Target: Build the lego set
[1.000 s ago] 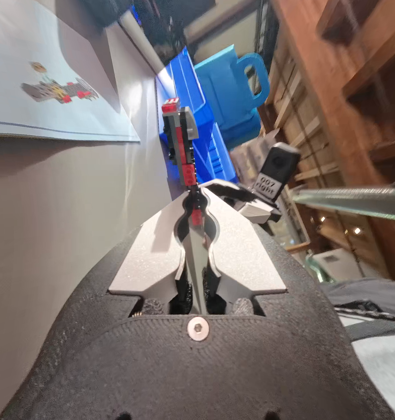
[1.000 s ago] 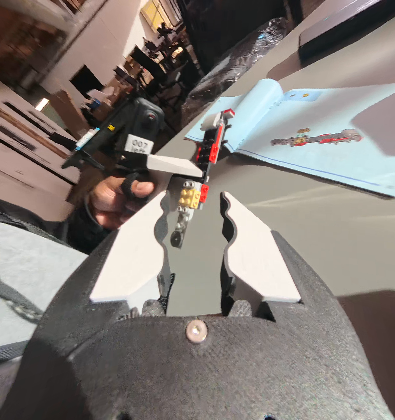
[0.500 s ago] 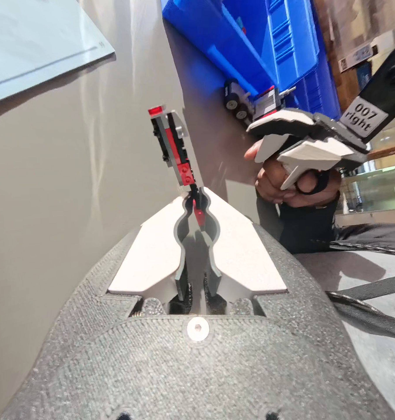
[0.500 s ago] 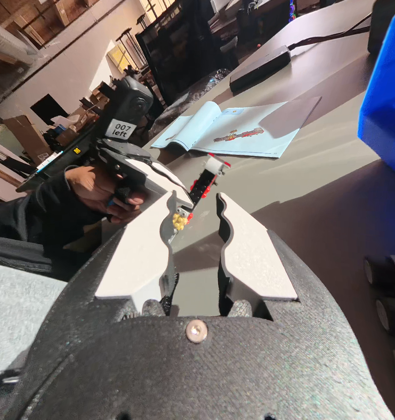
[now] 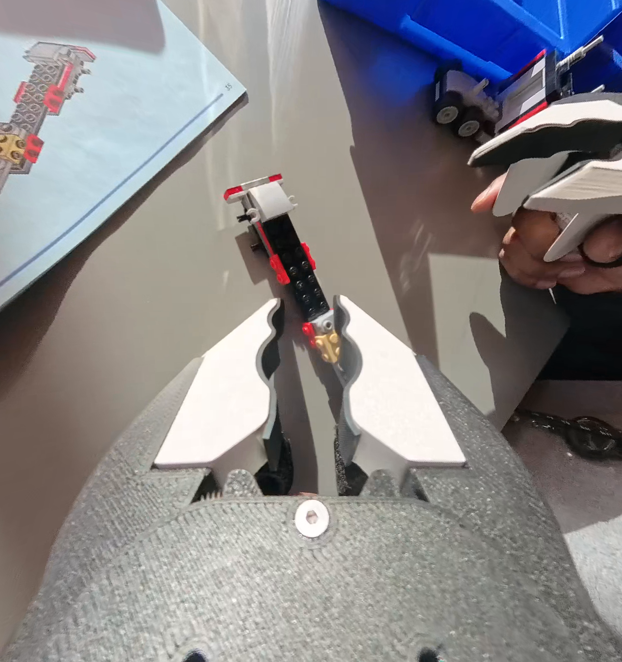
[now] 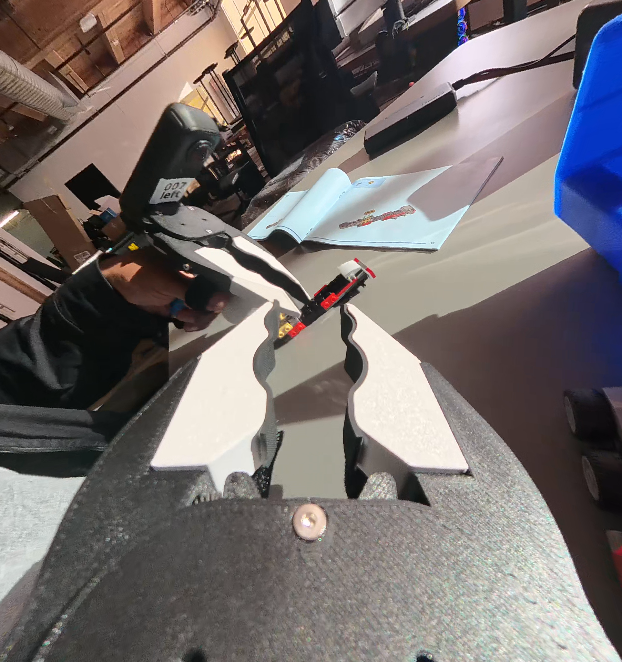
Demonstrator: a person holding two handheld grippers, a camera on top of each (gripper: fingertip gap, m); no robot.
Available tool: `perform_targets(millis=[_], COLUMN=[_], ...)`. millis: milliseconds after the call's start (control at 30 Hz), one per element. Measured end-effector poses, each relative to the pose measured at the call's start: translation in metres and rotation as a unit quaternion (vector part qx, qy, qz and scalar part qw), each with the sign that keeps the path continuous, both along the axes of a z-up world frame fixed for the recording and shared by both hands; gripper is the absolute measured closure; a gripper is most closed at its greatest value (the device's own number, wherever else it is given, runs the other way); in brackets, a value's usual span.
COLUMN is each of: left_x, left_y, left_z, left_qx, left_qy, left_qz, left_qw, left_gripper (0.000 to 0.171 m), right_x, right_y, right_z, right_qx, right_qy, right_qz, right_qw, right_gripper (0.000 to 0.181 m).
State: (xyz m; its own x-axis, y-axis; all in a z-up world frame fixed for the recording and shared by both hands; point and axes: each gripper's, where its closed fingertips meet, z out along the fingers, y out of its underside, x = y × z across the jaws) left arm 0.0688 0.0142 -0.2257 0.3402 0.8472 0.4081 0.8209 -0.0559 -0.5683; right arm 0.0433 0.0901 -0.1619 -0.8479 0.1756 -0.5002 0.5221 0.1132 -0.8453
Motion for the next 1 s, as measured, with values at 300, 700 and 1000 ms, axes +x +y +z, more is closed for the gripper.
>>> perform_targets(millis=[300,700,1000], left_x=[-0.008,-0.102,-0.161], left_y=[-0.056,-0.13,-0.098], left_z=[0.051,0.128,0.045], left_qx=[-0.017,-0.043,-0.14], left_qy=[0.173,0.294,0.147], left_qz=[0.03,0.025,-0.191], left_qw=[0.984,0.955,0.961], left_gripper=[0.104,0.054,0.059], right_x=[-0.004,-0.029,-0.071], right_y=[-0.005,-0.052,-0.092], right_z=[0.001,0.035,0.027], right_qx=[0.01,-0.004,0.033], right_qy=[0.025,0.111,0.143], right_qz=[-0.007,-0.041,-0.063], right_qw=[1.0,0.993,0.987], right_gripper=[0.142,0.136,0.131])
